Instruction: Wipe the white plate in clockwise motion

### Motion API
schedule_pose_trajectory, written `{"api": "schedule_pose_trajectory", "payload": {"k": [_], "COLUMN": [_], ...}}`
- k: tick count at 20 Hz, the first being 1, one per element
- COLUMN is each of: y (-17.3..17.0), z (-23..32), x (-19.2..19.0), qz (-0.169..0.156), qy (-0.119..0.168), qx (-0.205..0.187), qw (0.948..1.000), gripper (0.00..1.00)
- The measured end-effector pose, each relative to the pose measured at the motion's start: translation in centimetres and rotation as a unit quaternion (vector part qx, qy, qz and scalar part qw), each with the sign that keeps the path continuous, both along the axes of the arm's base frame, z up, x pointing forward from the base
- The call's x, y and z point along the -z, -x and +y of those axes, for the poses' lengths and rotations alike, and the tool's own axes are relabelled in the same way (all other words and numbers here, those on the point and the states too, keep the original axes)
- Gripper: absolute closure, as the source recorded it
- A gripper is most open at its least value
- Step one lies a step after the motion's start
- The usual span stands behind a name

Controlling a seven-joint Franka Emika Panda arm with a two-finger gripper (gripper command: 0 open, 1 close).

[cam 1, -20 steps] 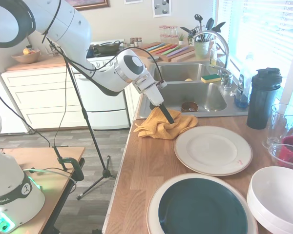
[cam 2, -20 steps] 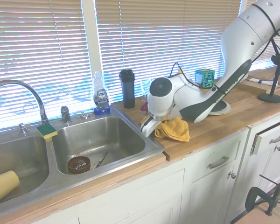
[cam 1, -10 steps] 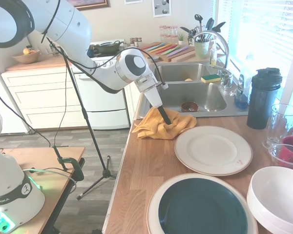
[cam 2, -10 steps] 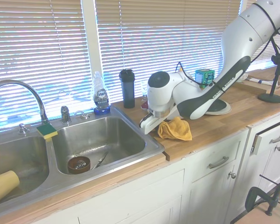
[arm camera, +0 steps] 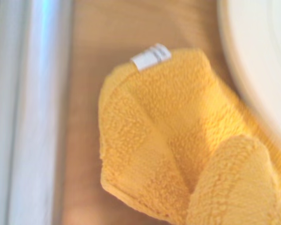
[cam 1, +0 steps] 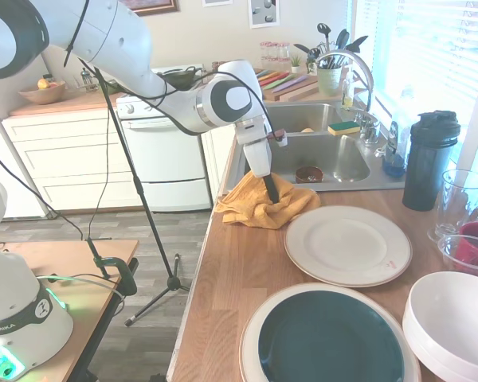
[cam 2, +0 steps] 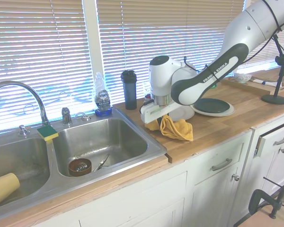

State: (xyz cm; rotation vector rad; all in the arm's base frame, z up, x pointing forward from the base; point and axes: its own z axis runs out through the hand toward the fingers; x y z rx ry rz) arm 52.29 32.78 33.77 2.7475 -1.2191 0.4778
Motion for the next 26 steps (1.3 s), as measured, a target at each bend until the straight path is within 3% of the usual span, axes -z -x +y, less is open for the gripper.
{"api": "schedule_pose_trajectory", "payload": {"k": [18, 26], "y": [-9.5, -14.0], "z": [-5.8, -12.0], "x": [-15.0, -17.4], "qz": [-0.049, -0.063], "qy": [-0.04, -0.043], "qx": [0.068, 0.101], "qw": [0.9956, 0.992], "gripper": [1.0, 1.0]}}
